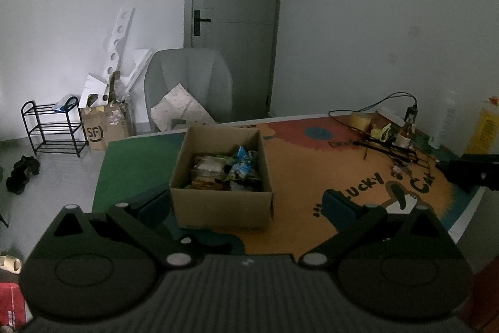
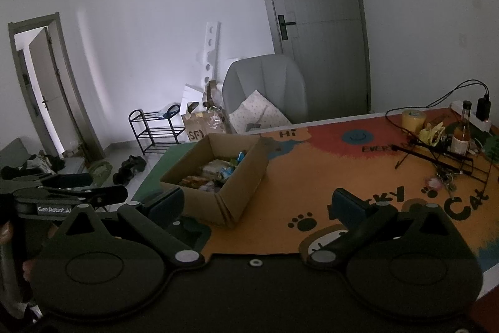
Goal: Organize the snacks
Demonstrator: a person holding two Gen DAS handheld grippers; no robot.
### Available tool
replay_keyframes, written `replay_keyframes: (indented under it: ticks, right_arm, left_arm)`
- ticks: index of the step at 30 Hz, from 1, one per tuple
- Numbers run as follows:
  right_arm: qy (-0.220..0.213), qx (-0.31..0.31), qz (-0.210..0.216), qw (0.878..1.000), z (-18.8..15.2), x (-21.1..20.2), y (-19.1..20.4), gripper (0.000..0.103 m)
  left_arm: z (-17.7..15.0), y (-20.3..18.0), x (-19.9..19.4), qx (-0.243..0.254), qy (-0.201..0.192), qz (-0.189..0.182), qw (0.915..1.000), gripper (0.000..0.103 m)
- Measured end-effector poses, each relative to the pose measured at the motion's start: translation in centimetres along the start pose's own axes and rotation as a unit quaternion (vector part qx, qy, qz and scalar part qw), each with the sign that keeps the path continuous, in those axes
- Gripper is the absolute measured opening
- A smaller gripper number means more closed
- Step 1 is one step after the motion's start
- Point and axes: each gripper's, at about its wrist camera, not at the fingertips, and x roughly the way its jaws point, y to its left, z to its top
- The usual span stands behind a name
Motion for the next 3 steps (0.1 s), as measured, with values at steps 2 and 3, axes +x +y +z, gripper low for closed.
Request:
replay_keyframes:
  ticks: [2,3]
  right_arm:
    - [0.000,0.000,-0.001,1.000,-0.05,0.02,0.00,0.103]
    - [0.000,0.001,0.000,1.000,-0.06,0.02,-0.03,0.103]
  left_arm:
    - [-0.04,0.00,0.08,-0.001,0.001,-0.001,1.0000,0.103]
    - [0.02,0.01,0.13,-0.002,0.002,-0.002,1.0000,0.103]
